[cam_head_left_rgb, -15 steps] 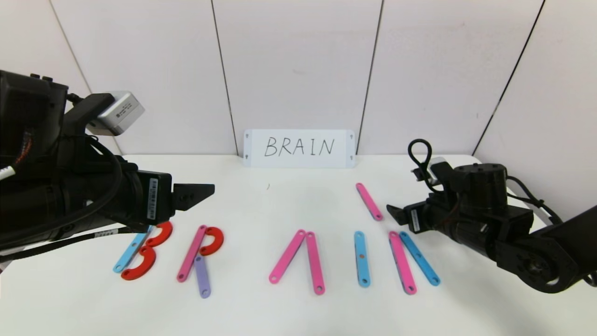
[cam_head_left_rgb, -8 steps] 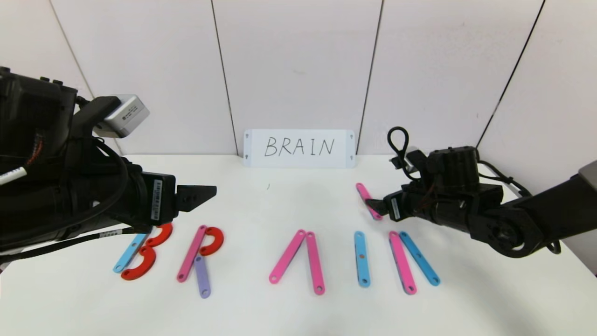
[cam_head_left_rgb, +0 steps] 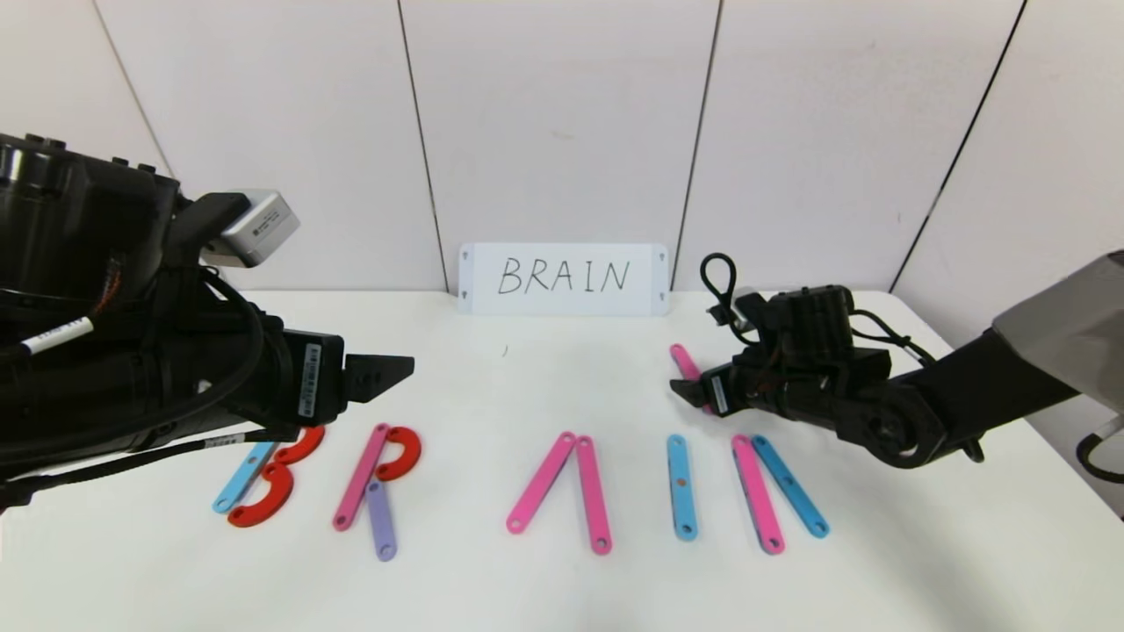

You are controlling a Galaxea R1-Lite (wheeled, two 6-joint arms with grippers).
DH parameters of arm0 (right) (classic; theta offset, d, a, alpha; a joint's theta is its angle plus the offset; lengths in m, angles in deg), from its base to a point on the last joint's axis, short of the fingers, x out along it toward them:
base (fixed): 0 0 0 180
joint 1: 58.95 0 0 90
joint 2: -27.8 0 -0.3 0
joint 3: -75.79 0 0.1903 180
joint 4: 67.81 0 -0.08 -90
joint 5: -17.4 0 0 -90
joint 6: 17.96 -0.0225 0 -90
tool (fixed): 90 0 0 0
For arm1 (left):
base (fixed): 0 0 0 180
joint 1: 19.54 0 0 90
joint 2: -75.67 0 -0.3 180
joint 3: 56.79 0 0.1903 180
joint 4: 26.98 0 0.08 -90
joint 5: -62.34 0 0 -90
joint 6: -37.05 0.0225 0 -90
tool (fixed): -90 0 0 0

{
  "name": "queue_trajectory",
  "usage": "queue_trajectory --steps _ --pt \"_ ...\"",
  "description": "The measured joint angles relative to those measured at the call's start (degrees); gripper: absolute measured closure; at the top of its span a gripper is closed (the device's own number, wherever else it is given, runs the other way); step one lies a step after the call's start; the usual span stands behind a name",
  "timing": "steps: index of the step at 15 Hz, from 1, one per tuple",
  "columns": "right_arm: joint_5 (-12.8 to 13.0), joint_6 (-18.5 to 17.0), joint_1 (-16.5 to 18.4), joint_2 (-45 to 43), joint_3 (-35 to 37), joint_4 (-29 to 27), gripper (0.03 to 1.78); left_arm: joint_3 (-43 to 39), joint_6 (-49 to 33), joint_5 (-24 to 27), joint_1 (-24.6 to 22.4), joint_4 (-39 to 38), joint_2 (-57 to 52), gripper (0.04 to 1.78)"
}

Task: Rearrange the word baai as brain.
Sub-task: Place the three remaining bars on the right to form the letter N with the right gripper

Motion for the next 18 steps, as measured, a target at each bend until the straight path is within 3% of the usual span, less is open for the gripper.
queue_trajectory --steps 4,6,9,14,18 --pt "0.16 -0.17 0.05 1.84 -1.77 0.02 0.10 -0.04 -0.01 -0.09 -0.04 0.01 0.66 0.09" --pt "0.46 -0.23 -0.04 2.67 -2.62 0.02 0.22 -0.06 -0.01 -0.09 0.00 0.00 0.82 0.09" --pt "0.63 -0.28 -0.26 4.35 -3.80 0.05 0.58 -0.06 0.00 -0.06 0.00 0.01 1.06 0.09" --pt "0.71 -0.37 -0.67 5.79 -4.67 -0.01 1.42 -0.06 0.00 -0.09 0.00 0.00 1.34 0.09" --pt "1.00 -0.32 -0.94 6.18 -4.80 0.13 1.51 -0.06 0.00 -0.09 0.00 0.01 1.48 0.09"
